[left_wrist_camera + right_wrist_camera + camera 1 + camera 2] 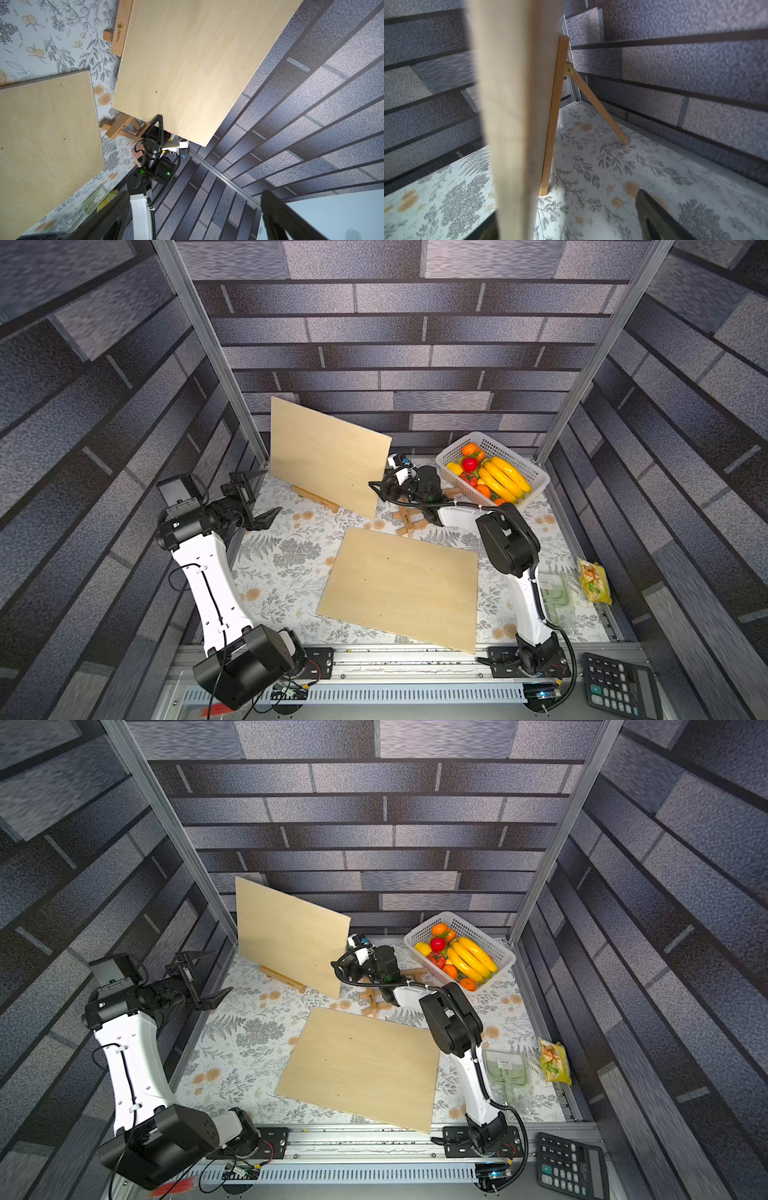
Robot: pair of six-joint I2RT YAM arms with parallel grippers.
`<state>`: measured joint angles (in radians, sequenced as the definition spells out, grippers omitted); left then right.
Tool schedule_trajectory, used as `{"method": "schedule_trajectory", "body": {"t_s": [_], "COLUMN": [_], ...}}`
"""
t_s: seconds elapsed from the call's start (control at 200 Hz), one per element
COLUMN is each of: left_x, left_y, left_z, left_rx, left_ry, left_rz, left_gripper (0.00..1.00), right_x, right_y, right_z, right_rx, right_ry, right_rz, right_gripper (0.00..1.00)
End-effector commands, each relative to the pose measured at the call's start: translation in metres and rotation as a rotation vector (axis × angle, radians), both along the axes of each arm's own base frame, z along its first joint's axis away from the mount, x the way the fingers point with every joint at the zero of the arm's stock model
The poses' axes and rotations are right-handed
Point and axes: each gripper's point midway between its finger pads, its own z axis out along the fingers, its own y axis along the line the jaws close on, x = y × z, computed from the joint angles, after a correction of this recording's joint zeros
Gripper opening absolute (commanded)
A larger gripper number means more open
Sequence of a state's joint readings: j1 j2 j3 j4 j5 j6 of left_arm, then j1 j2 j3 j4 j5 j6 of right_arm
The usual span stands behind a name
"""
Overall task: Assemble the easel
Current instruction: Place the drawing board on the easel.
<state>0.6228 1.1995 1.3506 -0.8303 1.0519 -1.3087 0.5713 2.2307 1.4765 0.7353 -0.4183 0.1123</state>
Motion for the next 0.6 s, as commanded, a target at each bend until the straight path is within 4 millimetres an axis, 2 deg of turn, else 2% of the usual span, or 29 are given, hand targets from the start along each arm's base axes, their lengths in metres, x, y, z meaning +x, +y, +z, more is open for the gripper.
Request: {"method": "schedule_trajectory", "body": {"t_s": [0.0,0.1,0.276,0.301,0.306,0.336,0.536,0.566,0.581,0.596], "left_x": [-0.002,-0.001,0.003,0.004,0.004,0.006,0.016,0.019,0.02,0.02], "left_y": [-0.002,-0.001,-0.002,-0.003,-0.003,-0.003,-0.013,-0.014,-0.016,-0.017], "left_z": [-0.006,-0.007,-0.007,-0.008,-0.008,-0.009,-0.022,-0.023,-0.024,-0.025], "left_rx": [-0.003,0.004,0.026,0.029,0.03,0.032,0.064,0.077,0.083,0.094], "left_ry": [-0.002,-0.002,-0.013,-0.012,-0.013,-0.012,-0.007,-0.013,-0.012,-0.012], "left_rz": [-0.025,-0.026,-0.04,-0.042,-0.044,-0.046,-0.072,-0.076,-0.082,-0.083], "left_gripper": [1.0,1.0,1.0,1.0,1.0,1.0,1.0,1.0,1.0,1.0], "right_x": [0.002,0.0,-0.011,-0.013,-0.016,-0.02,-0.041,-0.044,-0.05,-0.051], "right_y": [-0.016,-0.026,-0.053,-0.056,-0.059,-0.064,-0.103,-0.107,-0.113,-0.115], "right_z": [0.015,0.015,0.033,0.03,0.042,0.05,0.071,0.083,0.072,0.073], "right_rx": [0.024,0.025,0.032,0.027,0.037,0.04,0.034,0.042,0.024,0.023], "right_ry": [-0.028,-0.029,-0.043,-0.034,-0.051,-0.058,-0.019,-0.021,0.015,0.025], "right_rz": [-0.041,-0.062,-0.099,-0.103,-0.106,-0.111,-0.183,-0.198,-0.211,-0.218], "right_gripper": [0.98,1.0,1.0,1.0,1.0,1.0,1.0,1.0,1.0,1.0]}}
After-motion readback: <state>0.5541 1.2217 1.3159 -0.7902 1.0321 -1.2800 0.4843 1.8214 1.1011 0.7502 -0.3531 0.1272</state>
